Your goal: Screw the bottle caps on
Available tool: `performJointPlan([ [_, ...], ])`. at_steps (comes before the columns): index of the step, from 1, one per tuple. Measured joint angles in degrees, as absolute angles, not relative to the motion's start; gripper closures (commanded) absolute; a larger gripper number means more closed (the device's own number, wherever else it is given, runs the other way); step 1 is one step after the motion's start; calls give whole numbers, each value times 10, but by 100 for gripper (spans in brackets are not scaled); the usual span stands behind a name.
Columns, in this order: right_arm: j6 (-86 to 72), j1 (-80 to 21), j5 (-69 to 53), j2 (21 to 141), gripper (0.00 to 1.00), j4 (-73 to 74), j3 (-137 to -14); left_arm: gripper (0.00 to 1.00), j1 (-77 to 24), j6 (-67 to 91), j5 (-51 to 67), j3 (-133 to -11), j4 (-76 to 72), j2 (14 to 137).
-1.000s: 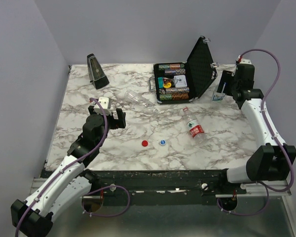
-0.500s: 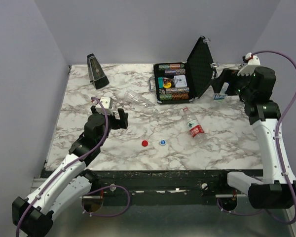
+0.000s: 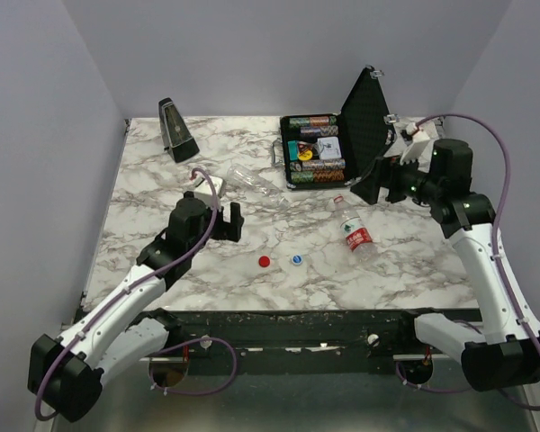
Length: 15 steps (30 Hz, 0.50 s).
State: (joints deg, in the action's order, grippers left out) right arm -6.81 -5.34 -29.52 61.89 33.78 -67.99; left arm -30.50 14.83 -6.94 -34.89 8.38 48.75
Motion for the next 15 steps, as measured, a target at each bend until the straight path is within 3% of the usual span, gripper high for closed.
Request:
performJointPlan([
  [7, -70, -141, -270, 607, 0, 350, -626, 1, -305, -3, 27, -464, 129, 630],
  [15, -80, -172, -263, 580, 0, 348, -588, 1, -290, -176, 116, -579, 147, 805],
])
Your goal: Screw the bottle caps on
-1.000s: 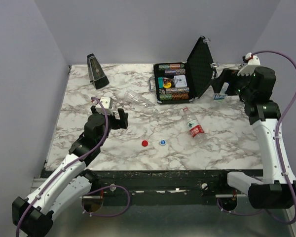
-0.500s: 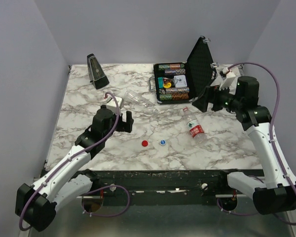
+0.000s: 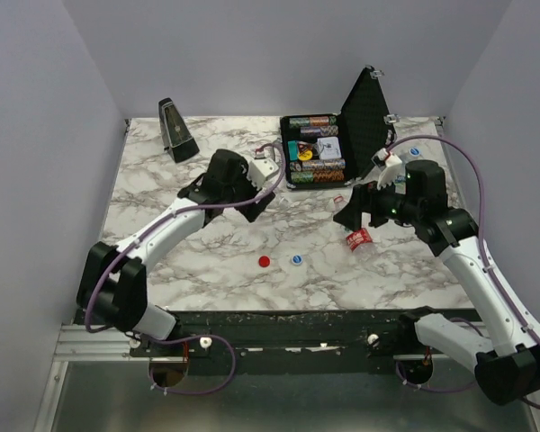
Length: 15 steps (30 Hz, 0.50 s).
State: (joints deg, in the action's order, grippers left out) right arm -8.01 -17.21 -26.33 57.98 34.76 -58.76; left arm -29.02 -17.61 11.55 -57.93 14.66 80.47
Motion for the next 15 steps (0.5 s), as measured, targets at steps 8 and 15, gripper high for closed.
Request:
performJointPlan([
  [8, -75, -173, -264, 538, 0, 345, -568, 1, -216, -220, 227, -833, 195, 1029],
  [15, -54, -173, -279, 527, 0, 341, -538, 1, -206, -207, 268, -951, 244, 1149],
])
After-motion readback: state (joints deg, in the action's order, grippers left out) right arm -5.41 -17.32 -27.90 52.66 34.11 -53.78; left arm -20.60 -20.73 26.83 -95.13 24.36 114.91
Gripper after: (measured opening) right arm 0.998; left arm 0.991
